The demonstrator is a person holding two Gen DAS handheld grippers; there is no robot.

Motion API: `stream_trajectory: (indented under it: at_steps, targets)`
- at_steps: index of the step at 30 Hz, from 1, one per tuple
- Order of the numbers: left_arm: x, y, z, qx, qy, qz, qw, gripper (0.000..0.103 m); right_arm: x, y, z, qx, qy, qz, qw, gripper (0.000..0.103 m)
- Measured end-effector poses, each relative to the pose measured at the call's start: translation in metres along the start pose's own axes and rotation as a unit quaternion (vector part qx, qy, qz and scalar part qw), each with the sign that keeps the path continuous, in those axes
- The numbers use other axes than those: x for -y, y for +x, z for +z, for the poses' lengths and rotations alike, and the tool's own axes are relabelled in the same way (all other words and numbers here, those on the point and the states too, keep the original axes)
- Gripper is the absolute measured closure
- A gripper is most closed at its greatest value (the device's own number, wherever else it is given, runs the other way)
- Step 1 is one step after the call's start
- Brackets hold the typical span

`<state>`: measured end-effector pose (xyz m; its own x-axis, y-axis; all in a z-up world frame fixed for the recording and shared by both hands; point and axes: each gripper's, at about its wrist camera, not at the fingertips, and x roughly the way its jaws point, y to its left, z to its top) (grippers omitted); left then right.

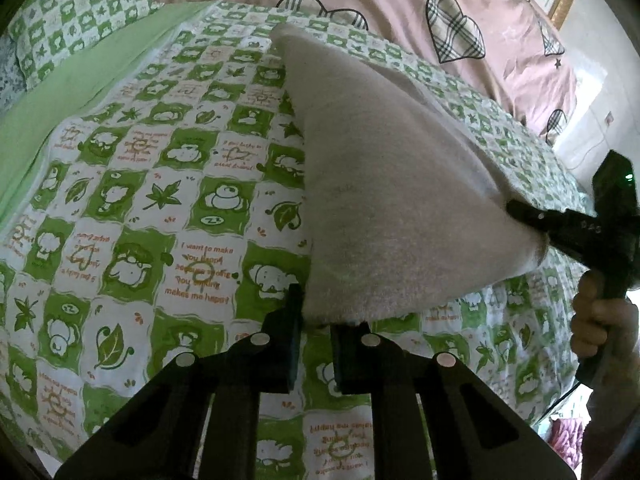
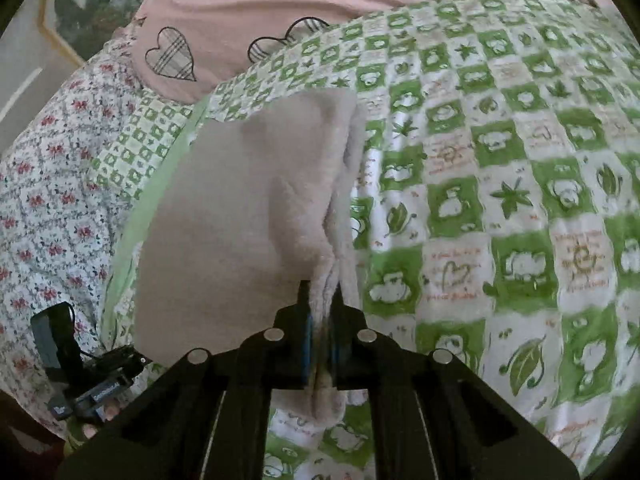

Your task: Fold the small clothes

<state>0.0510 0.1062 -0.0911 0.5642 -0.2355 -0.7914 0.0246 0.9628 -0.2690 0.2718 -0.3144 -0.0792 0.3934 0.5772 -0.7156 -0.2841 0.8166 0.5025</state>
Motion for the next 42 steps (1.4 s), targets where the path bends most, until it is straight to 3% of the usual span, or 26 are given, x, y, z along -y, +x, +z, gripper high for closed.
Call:
stream_trajectory:
  at_steps: [4, 8, 14, 18, 21, 26, 28, 31, 37, 42]
  targets:
    - [-0.001, 0.001, 0.000, -0.007, -0.012, -0.006, 0.9999, 0.091, -0.007, -0.001, 0.004, 0.001, -0.026, -0.022, 0.999, 0.096]
    - [0.000, -0.002, 0.000, -0.006, -0.015, -0.006, 0.9998, 0.092, -0.018, -0.014, 0.011, 0.033, -0.044, -0.016, 0.998, 0.096]
    - [-0.001, 0.002, -0.002, -0.014, -0.021, -0.006, 0.9997, 0.091, 0.015, 0.016, -0.002, -0.022, 0.005, -0.032, 0.999, 0.096]
    - [-0.002, 0.001, -0.004, -0.017, -0.023, -0.008, 0.9996, 0.092, 0.000, -0.002, -0.002, 0.007, -0.022, -0.040, 0.999, 0.095]
    - [-0.012, 0.006, -0.004, -0.024, -0.054, -0.030, 0.9978, 0.092, 0.002, 0.006, -0.001, -0.005, -0.021, -0.049, 0.999, 0.095]
    - [-0.011, 0.001, -0.006, -0.028, -0.046, -0.031, 0.9981, 0.088, 0.007, 0.022, -0.008, -0.015, -0.010, -0.060, 0.998, 0.094]
    - [-0.013, -0.002, -0.009, -0.032, -0.044, -0.037, 0.9978, 0.088, 0.007, 0.018, -0.008, -0.017, -0.008, -0.063, 0.998, 0.084]
    - [-0.020, -0.012, -0.013, -0.038, -0.043, -0.051, 0.9970, 0.087, 0.014, 0.010, -0.008, -0.019, 0.005, -0.063, 0.998, 0.078]
    - [-0.028, -0.043, -0.003, -0.007, -0.042, -0.074, 0.9963, 0.078, 0.016, -0.017, -0.005, 0.002, 0.018, -0.062, 0.998, 0.077]
    - [-0.021, -0.052, 0.031, 0.030, -0.033, -0.099, 0.9941, 0.071, 0.006, -0.028, 0.008, 0.026, 0.024, -0.045, 0.998, 0.077]
